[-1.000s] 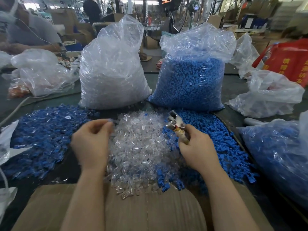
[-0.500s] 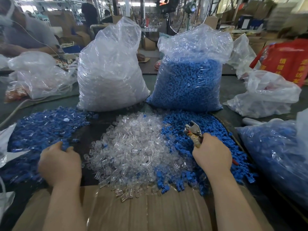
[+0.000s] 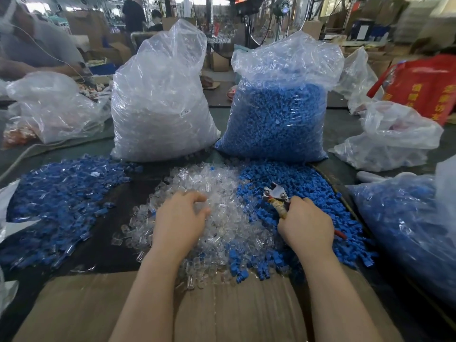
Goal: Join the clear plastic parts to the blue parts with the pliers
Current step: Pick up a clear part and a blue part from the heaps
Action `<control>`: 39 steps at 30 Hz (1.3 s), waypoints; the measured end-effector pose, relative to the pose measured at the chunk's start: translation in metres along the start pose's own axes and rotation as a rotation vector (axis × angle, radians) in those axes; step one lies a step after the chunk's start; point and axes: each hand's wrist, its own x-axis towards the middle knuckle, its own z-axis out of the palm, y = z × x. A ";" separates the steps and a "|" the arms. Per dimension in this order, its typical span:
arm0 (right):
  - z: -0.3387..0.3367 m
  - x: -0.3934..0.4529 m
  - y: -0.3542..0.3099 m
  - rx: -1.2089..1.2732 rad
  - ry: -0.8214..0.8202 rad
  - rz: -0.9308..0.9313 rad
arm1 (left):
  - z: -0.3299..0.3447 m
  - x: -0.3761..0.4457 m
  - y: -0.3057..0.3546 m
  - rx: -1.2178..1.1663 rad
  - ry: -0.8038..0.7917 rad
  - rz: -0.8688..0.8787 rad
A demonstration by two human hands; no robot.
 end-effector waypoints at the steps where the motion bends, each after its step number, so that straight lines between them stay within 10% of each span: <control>1: 0.000 0.000 0.000 -0.001 -0.008 0.004 | 0.000 -0.001 0.000 -0.016 0.002 -0.003; 17: -0.003 0.000 -0.003 0.034 -0.078 0.053 | -0.002 -0.003 0.015 -0.437 0.129 -0.023; 27: -0.001 -0.002 -0.003 0.047 -0.048 0.022 | -0.008 -0.006 0.026 -1.079 -0.107 -0.162; 39: 0.000 -0.003 -0.005 0.007 -0.064 -0.010 | -0.006 -0.006 0.021 -1.126 -0.185 -0.152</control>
